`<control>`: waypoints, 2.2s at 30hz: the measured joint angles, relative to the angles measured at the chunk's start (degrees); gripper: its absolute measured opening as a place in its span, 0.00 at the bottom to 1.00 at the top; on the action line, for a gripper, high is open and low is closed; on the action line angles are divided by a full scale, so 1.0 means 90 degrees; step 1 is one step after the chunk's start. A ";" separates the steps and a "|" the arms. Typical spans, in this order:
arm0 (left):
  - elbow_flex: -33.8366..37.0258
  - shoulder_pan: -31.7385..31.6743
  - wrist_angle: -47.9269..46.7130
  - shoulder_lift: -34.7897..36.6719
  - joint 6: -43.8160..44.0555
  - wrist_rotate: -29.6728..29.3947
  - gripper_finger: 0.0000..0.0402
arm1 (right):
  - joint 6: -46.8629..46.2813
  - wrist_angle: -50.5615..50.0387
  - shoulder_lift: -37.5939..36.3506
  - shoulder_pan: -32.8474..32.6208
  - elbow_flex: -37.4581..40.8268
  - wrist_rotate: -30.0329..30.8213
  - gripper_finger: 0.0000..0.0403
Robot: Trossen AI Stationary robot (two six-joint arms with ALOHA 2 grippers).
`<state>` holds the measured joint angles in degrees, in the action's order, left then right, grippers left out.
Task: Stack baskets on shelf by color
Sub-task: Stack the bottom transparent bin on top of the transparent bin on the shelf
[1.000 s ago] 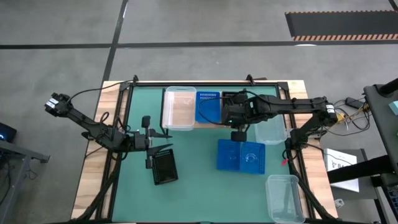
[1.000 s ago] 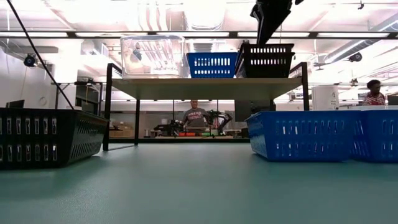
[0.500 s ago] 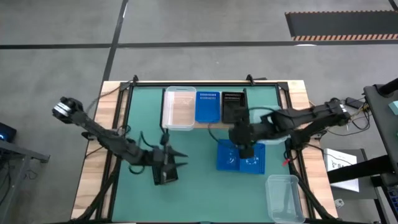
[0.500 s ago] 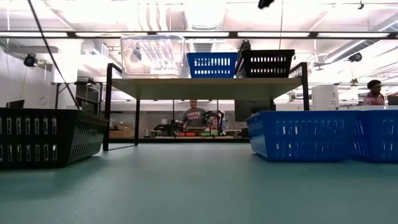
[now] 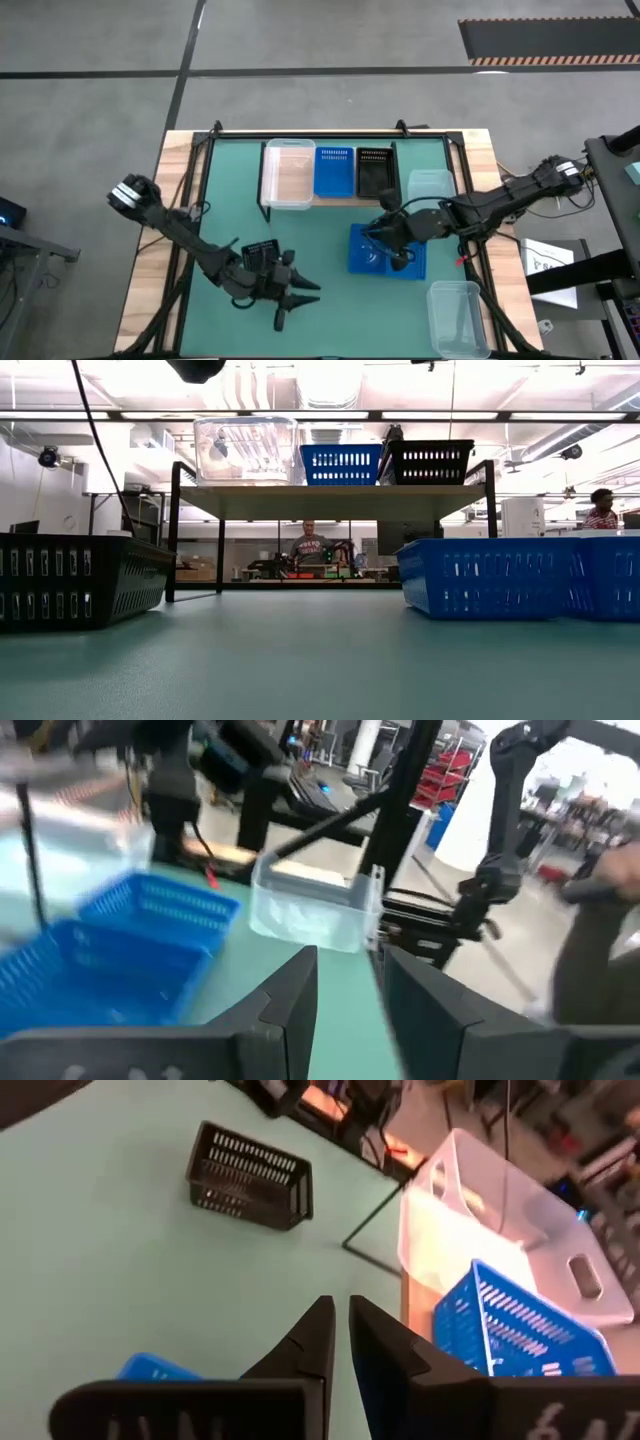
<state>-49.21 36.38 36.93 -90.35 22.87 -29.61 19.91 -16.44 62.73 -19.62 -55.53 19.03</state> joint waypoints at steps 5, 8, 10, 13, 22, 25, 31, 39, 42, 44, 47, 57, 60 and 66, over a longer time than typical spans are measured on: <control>-0.0005 0.0383 -0.0790 -0.0052 0.3200 0.0263 0.25 | 0.0695 0.0668 -0.0326 0.0000 0.0454 0.0000 0.07; -0.0158 0.0864 -0.1795 -0.0002 0.5980 0.0702 0.23 | 0.0747 0.0681 -0.0570 0.0000 0.0481 0.0002 0.07; -0.0287 0.1168 -0.2316 0.0028 0.7058 0.0920 0.22 | 0.0861 0.0709 -0.0685 0.0000 0.0512 0.0000 0.07; -0.0322 0.1420 -0.2564 0.0029 0.7605 0.0791 0.19 | 0.1053 0.0787 -0.0796 0.0000 0.0600 0.0000 0.07; -0.0236 0.1421 -0.2554 0.0024 0.7397 0.0175 0.15 | 0.1412 0.0944 -0.0831 0.0003 0.0678 -0.0001 0.07; -0.0223 0.1419 -0.2558 0.0019 0.7450 0.0157 0.15 | 0.1476 0.0937 -0.0831 0.0003 0.0678 -0.0001 0.07; -0.0529 0.1416 -0.3327 0.0019 0.8950 0.1050 0.15 | 0.1582 0.0939 -0.0831 0.0017 0.0678 -0.0001 0.07; -0.2362 0.1256 -0.6648 -0.0009 0.9114 0.2803 0.15 | 0.1628 0.0937 -0.0831 0.0017 0.0678 -0.0001 0.07; -0.2877 0.1270 -0.8316 -0.0049 0.8578 0.2868 0.15 | 0.1628 0.0937 -0.0831 0.0017 0.0678 -0.0001 0.07; -0.2978 0.1268 -0.9067 -0.0032 0.8415 0.2795 0.15 | 0.1628 0.0941 -0.0831 0.0017 0.0678 -0.0001 0.07; -0.2936 0.1257 -0.9338 0.0010 0.7492 0.2504 0.15 | 0.1631 0.0939 -0.0831 0.0017 0.0678 -0.0001 0.07; -0.2854 0.1118 -0.9270 -0.0269 0.4249 0.1904 0.17 | 0.1583 0.0864 -0.0831 0.0017 0.0678 -0.0001 0.07; -0.2817 0.1049 -0.9279 -0.0336 0.4082 0.1868 0.23 | 0.1538 0.0863 -0.0831 0.0017 0.0678 -0.0001 0.07; -0.2803 0.1037 -0.9283 -0.0492 0.3801 0.1219 0.38 | 0.1255 0.0859 -0.0831 0.0017 0.0678 -0.0001 0.07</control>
<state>-74.43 45.71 -46.62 -94.77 57.09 -18.63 31.21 -8.71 55.24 -19.46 -49.43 19.03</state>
